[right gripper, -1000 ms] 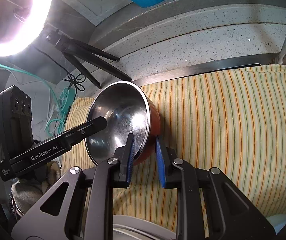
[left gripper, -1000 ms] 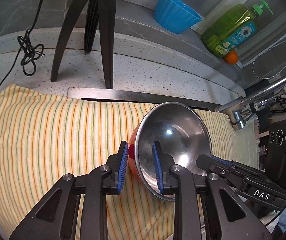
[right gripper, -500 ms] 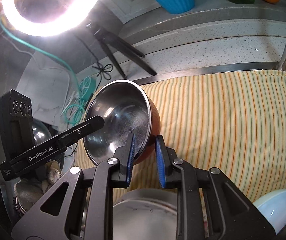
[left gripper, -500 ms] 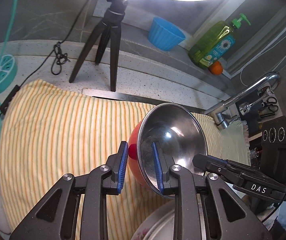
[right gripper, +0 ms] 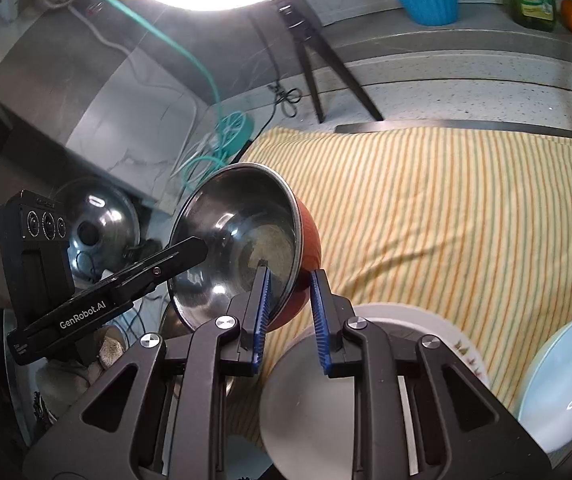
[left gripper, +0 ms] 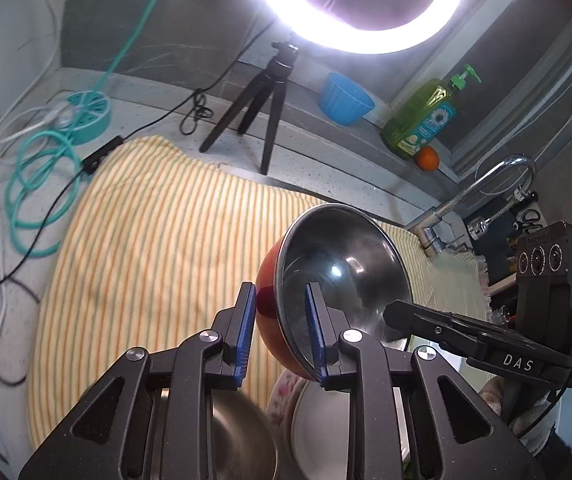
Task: Organize plates and bowls
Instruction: 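Lift the red bowl with the right gripper and nest it into the steel bowl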
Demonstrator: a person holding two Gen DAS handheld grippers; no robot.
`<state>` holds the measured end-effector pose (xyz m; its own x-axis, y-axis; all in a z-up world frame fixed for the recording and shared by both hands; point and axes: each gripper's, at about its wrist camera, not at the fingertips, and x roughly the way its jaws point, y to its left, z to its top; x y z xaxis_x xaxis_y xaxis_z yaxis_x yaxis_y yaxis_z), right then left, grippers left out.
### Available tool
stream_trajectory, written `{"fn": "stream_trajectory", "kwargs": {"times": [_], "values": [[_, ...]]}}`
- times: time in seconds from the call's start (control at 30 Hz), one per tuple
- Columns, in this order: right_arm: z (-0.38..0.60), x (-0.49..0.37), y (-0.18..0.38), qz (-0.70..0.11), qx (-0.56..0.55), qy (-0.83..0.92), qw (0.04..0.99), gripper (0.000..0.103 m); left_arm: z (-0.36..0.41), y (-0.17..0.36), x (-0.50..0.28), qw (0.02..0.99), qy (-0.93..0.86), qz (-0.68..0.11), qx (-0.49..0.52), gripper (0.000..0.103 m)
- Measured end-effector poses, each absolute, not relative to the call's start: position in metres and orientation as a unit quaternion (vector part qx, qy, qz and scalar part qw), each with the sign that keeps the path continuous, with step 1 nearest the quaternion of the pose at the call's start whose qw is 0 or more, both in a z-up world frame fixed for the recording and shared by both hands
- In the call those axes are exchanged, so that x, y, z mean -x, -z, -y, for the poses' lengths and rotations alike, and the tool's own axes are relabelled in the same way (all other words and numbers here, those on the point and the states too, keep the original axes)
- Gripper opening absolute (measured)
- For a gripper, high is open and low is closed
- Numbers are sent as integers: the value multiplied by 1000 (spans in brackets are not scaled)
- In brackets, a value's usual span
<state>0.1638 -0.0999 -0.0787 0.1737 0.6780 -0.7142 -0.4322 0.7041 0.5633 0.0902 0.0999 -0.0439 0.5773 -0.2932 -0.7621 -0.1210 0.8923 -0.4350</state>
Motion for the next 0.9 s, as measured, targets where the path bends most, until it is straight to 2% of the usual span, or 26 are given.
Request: {"fn": "stream_trajectory", "kwargs": {"times": [0.47,0.9], "values": [[50,-104,85,-542,-56,-421,725,21,-134,45,-2,859,-8,-437,267,23],[9,-84,119,-566,11,-414,713,21,-145,73,28,845,-41,-461,269,23]]}}
